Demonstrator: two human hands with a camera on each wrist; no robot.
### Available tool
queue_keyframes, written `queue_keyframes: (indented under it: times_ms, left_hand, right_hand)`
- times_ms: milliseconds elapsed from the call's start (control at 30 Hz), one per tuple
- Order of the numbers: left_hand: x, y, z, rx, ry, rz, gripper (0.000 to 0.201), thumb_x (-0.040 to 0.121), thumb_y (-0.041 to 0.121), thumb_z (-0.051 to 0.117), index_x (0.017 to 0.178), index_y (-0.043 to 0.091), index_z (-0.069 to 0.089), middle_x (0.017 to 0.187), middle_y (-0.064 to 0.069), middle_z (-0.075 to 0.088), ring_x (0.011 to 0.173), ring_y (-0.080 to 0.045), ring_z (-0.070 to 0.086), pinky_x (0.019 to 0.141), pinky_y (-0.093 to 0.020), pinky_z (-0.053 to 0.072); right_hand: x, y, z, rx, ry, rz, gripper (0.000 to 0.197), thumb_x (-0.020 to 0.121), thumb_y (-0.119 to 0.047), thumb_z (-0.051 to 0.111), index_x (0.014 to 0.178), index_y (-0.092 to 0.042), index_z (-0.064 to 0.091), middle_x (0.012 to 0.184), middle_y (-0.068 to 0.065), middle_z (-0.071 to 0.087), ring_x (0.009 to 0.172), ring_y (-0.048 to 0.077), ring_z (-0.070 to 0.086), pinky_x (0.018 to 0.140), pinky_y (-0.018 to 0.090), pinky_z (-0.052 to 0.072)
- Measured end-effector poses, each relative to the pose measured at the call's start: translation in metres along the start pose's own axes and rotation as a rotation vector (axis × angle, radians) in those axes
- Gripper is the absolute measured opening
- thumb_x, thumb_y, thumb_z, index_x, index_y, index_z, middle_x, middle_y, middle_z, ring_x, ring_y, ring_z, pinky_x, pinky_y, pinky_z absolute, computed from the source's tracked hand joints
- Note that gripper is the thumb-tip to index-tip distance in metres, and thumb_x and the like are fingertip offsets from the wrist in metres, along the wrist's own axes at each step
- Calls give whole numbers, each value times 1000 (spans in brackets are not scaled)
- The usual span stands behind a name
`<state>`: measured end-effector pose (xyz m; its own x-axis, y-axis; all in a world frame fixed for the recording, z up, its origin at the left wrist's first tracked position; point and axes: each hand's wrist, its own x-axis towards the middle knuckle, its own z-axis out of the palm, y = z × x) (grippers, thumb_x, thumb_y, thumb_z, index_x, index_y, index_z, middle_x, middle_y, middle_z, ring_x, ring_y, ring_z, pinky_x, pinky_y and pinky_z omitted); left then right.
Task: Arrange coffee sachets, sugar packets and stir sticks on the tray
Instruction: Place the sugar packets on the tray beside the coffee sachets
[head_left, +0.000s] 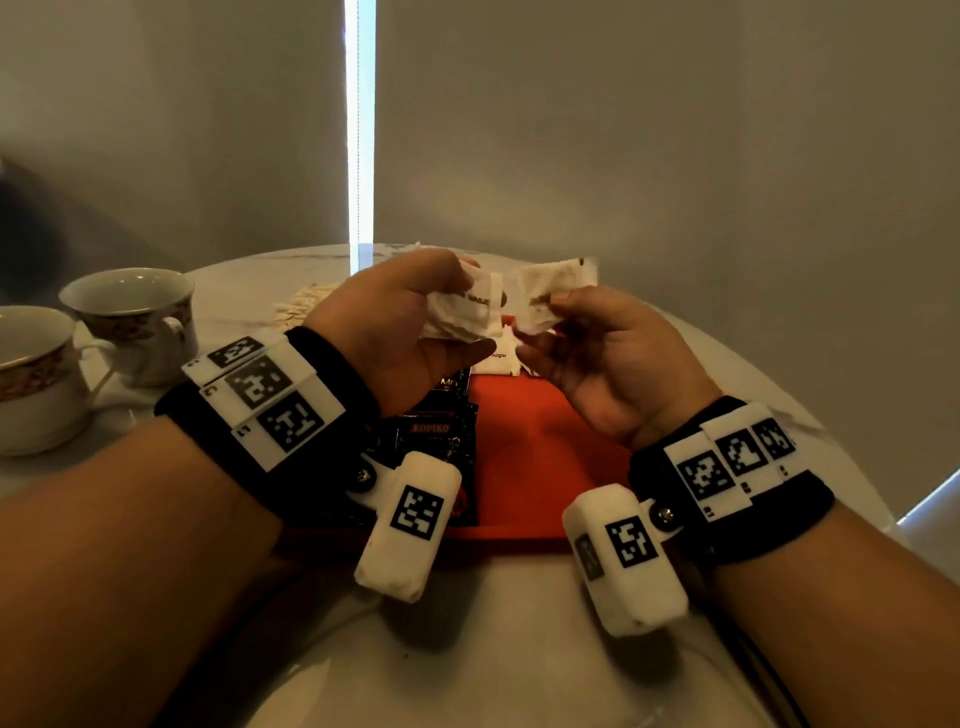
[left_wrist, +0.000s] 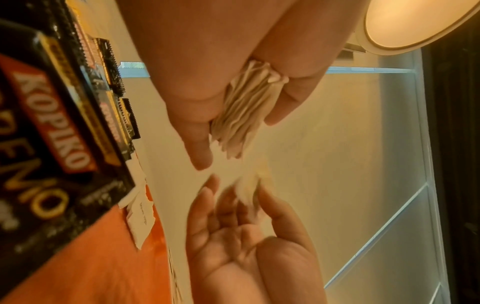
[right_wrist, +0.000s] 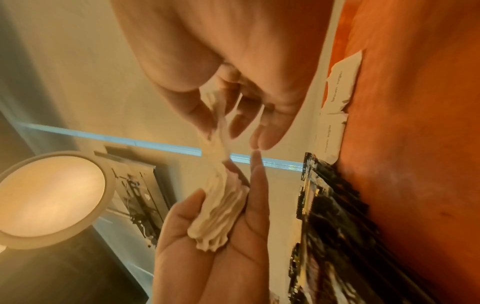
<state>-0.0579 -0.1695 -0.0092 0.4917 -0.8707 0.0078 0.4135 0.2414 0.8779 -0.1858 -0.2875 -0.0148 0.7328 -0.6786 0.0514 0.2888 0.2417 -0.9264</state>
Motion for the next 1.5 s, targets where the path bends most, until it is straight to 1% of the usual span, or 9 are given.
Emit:
queue_keyframes:
  times_ms: [67,233,400,500,733,867,1000,1233,1500]
  left_hand:
    - [-1,1,0,-16,1,12,14,95,4,46,105,6,55,115,-22,62,106,-43,69,64,-38,61]
    - [-3,0,2,-4,25,35,21,94,1,49,111,9,57,104,-20,61,70,-22,67,51,-25,53]
    - [-2,-4,-1,216,-135,-28,46,79,39,74,111,10,58,84,-4,63,63,-10,59,53,-21,49]
    - [-2,-5,0,274,-84,-21,35,88,33,71,113,10,60,88,-7,64,58,-10,61,49,-22,47]
    - [-2,-7,2,236,24,44,18,95,26,64,109,14,63,90,-10,69,62,-16,65,49,-24,47]
    - [-2,-8,4,168,50,67,18,94,24,67,108,13,65,94,-12,70,70,-21,66,49,-25,48]
    - [-2,-8,6,132,69,127,26,94,23,67,117,10,64,96,-12,69,75,-24,65,49,-26,47]
    - [-2,-5,4,144,78,134,12,95,20,66,105,16,64,95,-11,70,77,-25,66,52,-28,48]
    - [5,3,-4,-29,181,127,33,91,28,71,117,13,57,112,-16,63,77,-23,66,48,-25,49]
  right_hand:
    - [1,-2,-1,110,-4,-22,17,92,0,49,108,-2,55,95,16,64,93,33,66,72,33,58]
    - [-5,-3,4,-61,-22,-111,23,88,6,59,109,-4,61,86,11,71,64,17,64,46,21,46]
    - [-8,-1,4,-217,-51,-141,15,84,5,66,95,-5,66,84,12,71,64,19,62,49,26,42]
    - [-9,-1,3,-247,-54,-155,22,74,-5,74,95,-6,68,86,12,73,70,22,63,50,28,41]
    - [-10,-3,6,-162,7,-228,26,72,2,72,96,-9,67,77,3,72,65,22,65,45,22,44]
    - [-5,-2,4,-102,69,-229,27,70,-4,73,95,-11,67,80,6,70,81,33,56,48,23,43]
    - [-5,-2,2,-134,-69,-81,44,79,-17,71,118,-2,60,87,8,69,71,17,62,52,24,44]
    - [-2,-2,-1,-127,-14,-64,16,89,-3,64,104,-5,60,69,5,64,55,13,57,49,24,43]
    - [16,-20,-18,14,119,-92,18,97,-10,56,115,-9,59,86,5,68,56,8,54,45,20,36]
